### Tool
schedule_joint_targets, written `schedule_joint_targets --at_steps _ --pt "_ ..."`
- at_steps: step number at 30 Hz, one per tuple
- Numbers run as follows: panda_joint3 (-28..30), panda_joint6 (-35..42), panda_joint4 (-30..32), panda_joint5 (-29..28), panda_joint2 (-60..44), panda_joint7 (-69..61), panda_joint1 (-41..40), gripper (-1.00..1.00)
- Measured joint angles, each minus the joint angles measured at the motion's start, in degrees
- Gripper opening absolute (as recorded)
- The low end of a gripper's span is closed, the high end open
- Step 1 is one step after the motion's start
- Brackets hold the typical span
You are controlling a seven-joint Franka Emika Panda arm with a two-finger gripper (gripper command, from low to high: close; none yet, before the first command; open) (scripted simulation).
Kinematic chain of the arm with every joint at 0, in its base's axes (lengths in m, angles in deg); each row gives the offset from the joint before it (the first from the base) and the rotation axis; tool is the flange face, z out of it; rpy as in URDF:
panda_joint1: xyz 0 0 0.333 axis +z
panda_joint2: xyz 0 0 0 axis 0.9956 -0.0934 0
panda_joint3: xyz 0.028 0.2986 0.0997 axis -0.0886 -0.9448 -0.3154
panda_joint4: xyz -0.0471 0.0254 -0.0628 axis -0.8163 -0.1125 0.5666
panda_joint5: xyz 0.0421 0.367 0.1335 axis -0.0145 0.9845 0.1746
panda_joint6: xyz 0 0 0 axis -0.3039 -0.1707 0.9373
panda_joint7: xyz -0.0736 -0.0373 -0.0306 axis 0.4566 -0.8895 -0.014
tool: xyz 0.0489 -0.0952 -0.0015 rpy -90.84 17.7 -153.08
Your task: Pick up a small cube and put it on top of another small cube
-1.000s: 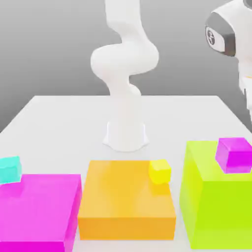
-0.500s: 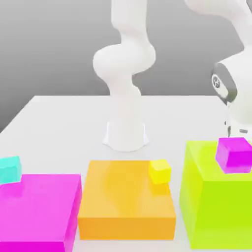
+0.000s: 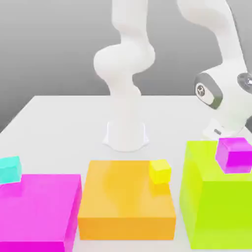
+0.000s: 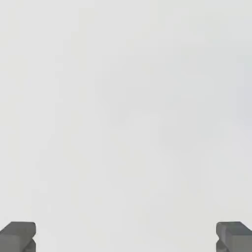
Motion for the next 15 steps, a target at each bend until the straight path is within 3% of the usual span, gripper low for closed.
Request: schedule_joint_targets --at_steps 15 --pt "8.89 -18.24 2.99 -16.35 2.97 38.60 -2.20 0.00"
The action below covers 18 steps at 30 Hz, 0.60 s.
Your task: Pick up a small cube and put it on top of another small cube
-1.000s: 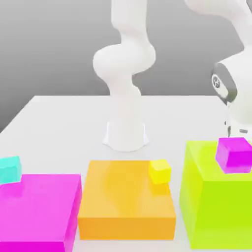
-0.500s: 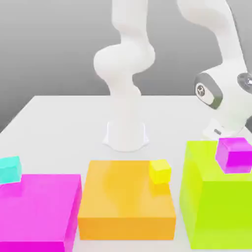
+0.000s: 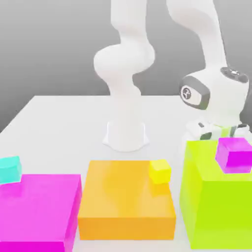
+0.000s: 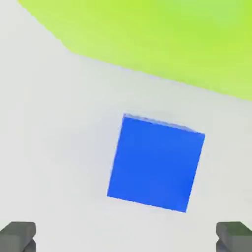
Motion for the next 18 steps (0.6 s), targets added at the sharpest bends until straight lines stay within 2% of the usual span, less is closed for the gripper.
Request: schedule_joint_targets --at_steps 2,8,9,15,18 --pt "0.58 -1.75 0.63 -1.11 -0.79 3.93 0.15 0.00" --pt "-2.40 -11.05 -1.15 1.65 -11.98 3.14 -2.07 0.00" --pt "-3.00 -12.63 -1.52 1.90 -13.94 2.93 -2.62 -1.00" --pt "-3.33 -13.51 -1.72 1.87 -14.92 2.97 -2.94 -1.00" --pt "-2.56 -10.64 -1.02 1.04 -11.38 3.64 -2.36 -1.00"
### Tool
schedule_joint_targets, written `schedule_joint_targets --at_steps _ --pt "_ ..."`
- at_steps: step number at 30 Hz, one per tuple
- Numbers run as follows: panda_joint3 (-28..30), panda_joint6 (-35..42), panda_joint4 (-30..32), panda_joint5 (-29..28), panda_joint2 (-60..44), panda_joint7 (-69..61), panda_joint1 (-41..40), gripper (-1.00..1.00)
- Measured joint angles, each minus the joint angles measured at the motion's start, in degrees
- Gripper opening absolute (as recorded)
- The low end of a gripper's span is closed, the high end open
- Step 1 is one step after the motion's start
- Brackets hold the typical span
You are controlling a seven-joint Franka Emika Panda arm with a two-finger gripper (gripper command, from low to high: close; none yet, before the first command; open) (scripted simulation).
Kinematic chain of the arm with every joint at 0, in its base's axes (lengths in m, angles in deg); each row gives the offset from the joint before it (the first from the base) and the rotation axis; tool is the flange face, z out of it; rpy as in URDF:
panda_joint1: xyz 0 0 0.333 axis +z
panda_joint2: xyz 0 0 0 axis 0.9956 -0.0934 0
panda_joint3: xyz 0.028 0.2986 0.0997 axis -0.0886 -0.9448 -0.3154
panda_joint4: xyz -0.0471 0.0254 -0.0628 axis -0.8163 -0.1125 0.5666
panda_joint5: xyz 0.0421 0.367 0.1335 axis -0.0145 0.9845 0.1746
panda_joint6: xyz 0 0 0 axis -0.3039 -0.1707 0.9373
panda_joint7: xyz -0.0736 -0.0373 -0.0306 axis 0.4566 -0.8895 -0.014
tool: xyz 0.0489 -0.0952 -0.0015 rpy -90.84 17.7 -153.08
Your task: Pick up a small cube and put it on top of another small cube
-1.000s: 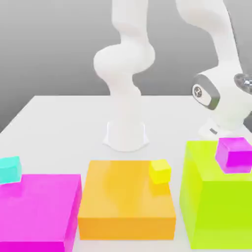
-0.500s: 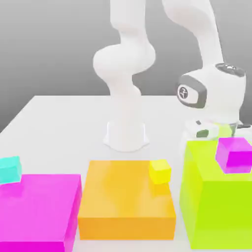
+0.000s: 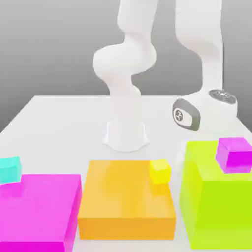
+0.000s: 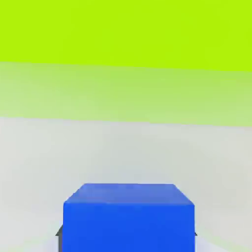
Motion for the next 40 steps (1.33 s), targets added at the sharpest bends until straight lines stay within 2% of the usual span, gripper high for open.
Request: schedule_joint_targets --at_steps 4,6,16,20,22,24,32,36,37,40 --pt "1.18 6.39 1.55 -2.50 7.95 1.85 0.56 -1.00" --pt "0.36 8.28 1.81 -1.82 10.23 2.73 1.46 -1.00" --pt "-9.72 25.20 -17.35 20.68 4.31 -13.56 2.28 -1.00" --pt "-11.70 33.94 -25.64 27.21 2.93 -21.64 0.15 -1.00" --pt "-10.33 38.49 -28.39 26.01 4.68 -25.64 -1.91 -1.00" --pt "-8.15 42.51 -30.04 22.28 7.63 -28.99 -4.76 -1.00" --pt "-2.63 56.32 -33.18 0.22 22.11 -38.22 -17.18 -1.00" --pt "-3.01 50.02 -28.51 -3.26 21.38 -38.14 -17.49 -1.00" --pt "-3.04 48.34 -27.47 -3.37 20.78 -38.15 -17.50 1.00" --pt "-3.04 48.34 -27.47 -3.36 20.78 -38.15 -17.50 1.00"
